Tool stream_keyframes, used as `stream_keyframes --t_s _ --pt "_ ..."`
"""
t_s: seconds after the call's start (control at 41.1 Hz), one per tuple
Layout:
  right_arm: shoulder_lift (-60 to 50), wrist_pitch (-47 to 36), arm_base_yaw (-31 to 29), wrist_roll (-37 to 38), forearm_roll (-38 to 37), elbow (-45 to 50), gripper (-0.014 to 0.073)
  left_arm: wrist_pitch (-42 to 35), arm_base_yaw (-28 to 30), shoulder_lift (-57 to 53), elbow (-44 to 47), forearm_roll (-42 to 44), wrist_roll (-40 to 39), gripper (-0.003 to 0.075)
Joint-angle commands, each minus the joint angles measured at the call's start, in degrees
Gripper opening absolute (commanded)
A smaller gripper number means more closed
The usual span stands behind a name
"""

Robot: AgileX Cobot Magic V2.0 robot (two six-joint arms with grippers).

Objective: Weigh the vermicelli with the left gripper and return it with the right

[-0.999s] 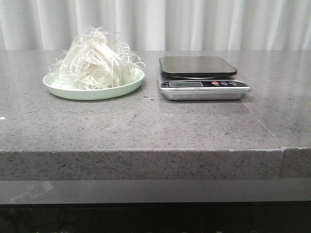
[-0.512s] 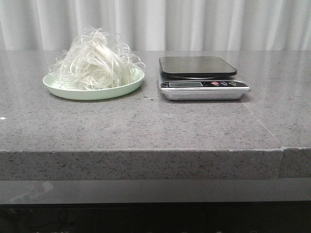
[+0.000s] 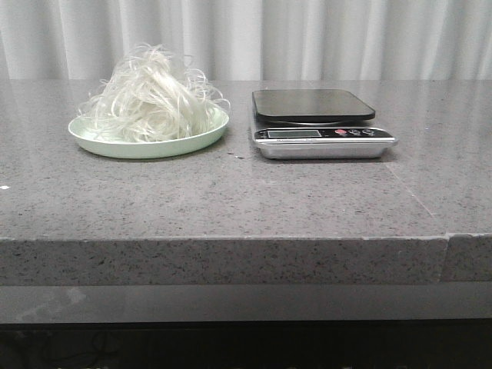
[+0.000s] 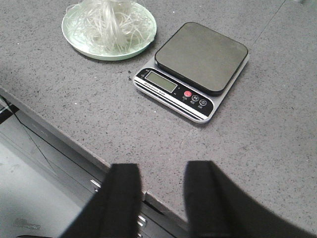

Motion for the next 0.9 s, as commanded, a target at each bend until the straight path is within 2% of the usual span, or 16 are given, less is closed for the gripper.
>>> stream_keyframes --t_s 0.0,0.049,0.292,0.877 --pt "0.0 -4.0 -0.3 -0.6 -0.9 -1.3 0.0191 -4.4 -0.2 0.3 -1.5 -0.7 -0.6 0.0331" --pt "0.0 -4.1 -0.3 -0.6 -0.9 -1.3 0.0157 -4.4 -0.2 0.3 -1.5 -0.7 -0.6 0.0287" --pt "0.0 -5.5 -0.3 -0.6 -0.9 -1.3 0.016 -4.3 -0.2 0.3 -1.5 -0.7 -0.6 0.014" --pt "0.0 -5.5 -0.3 -0.6 -0.9 -1.3 0.016 -4.2 -0.2 -0.1 -1.4 -0.7 -0.6 0.0142"
